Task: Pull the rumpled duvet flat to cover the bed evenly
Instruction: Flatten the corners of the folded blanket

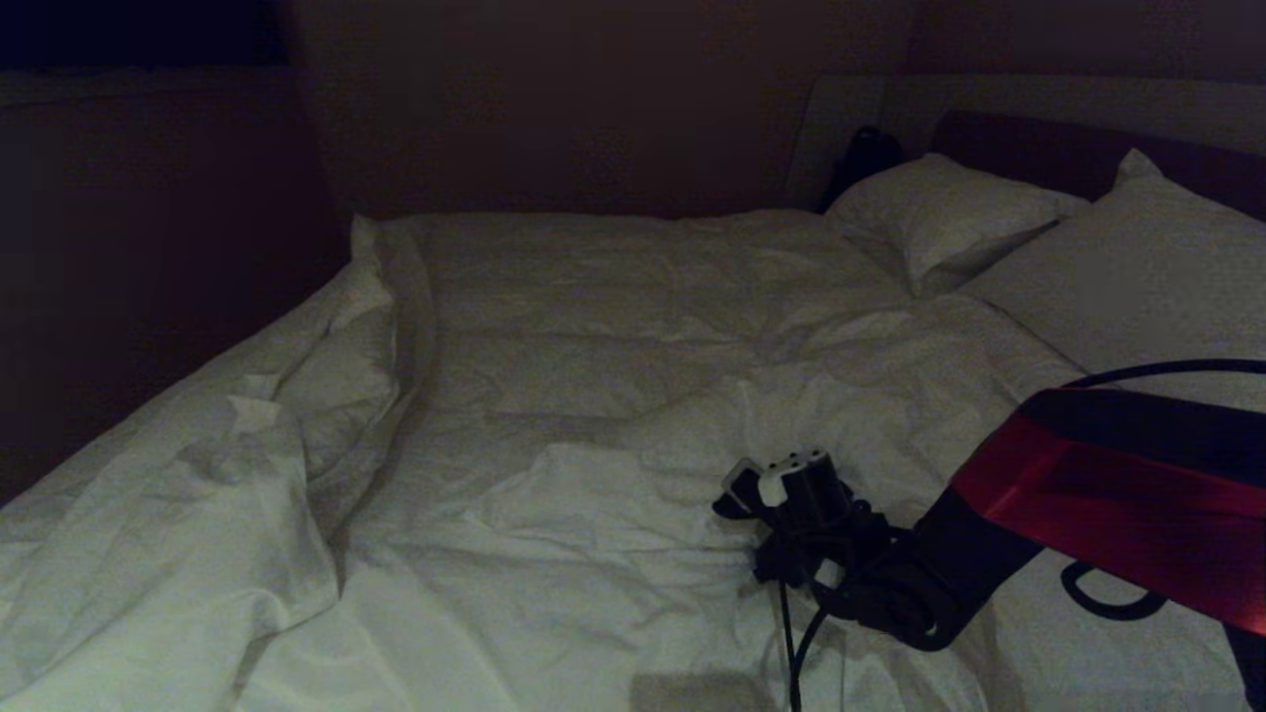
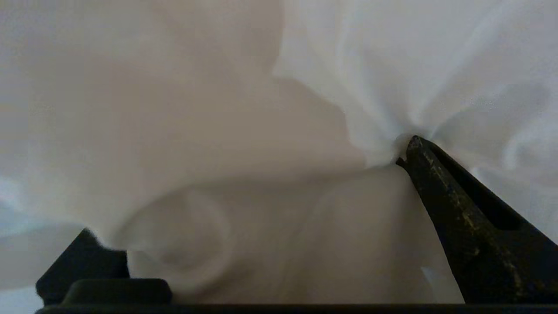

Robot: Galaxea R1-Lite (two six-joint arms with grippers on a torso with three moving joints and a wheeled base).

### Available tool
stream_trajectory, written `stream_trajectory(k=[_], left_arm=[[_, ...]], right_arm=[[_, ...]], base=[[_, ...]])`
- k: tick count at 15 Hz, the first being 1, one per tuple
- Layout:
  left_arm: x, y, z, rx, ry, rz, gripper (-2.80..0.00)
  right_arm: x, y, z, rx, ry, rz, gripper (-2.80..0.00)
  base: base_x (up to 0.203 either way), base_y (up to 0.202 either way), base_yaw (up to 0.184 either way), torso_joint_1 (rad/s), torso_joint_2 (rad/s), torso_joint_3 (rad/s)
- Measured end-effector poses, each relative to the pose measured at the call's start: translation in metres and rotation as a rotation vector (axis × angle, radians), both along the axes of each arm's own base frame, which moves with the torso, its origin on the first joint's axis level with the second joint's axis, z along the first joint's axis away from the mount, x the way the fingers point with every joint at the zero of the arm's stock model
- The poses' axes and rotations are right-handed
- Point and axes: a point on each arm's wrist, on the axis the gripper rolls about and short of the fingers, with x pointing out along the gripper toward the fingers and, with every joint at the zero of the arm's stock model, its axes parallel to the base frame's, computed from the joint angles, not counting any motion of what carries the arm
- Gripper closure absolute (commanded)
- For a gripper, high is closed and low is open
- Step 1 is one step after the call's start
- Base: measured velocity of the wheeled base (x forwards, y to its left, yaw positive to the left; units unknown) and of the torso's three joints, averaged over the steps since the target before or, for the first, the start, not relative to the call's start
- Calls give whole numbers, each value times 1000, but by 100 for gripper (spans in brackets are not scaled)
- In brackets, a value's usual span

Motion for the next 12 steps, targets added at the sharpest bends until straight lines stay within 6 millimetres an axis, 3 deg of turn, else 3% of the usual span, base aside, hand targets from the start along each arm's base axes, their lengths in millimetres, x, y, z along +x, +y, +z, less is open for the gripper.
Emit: stream_trajectory(k=[2,3,8,12], left_arm=[[0,0,0,0,0,0,0],[0,0,0,0,0,0,0],[0,0,0,0,0,0,0],[0,0,0,0,0,0,0]], right_arm=[[1,-1,0,1,0,-4,-280],[2,-2,-1,2,0,-5,0],[1,-2,5,22,-14,-5,0],[-4,-6,22,41,-42,-6,0]], base=[[0,0,0,0,0,0],[0,0,0,0,0,0],[0,0,0,0,0,0],[0,0,0,0,0,0]])
